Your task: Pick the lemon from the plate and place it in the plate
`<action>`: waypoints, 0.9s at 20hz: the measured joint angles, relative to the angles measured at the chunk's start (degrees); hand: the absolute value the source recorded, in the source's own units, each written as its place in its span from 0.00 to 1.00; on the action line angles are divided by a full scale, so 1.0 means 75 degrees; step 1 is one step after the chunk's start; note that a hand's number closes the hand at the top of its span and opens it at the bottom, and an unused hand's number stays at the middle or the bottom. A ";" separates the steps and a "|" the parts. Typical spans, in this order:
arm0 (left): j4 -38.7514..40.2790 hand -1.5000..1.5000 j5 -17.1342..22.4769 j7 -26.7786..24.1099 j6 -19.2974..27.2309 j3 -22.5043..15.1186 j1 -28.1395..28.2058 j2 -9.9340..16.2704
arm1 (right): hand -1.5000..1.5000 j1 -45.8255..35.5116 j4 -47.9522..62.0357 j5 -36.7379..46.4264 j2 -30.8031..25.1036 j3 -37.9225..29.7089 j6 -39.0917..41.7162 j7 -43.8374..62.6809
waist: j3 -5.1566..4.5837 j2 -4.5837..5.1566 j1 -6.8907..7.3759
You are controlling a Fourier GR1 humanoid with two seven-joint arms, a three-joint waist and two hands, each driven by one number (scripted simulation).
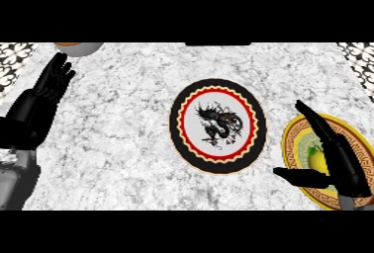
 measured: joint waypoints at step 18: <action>0.0071 0.50 -0.0231 -0.0012 -0.0175 0.0081 -0.0054 -0.0286 | 0.00 -0.0853 -0.1440 0.0422 -0.1869 0.0574 0.4864 0.6338 | 0.0018 0.0041 0.0106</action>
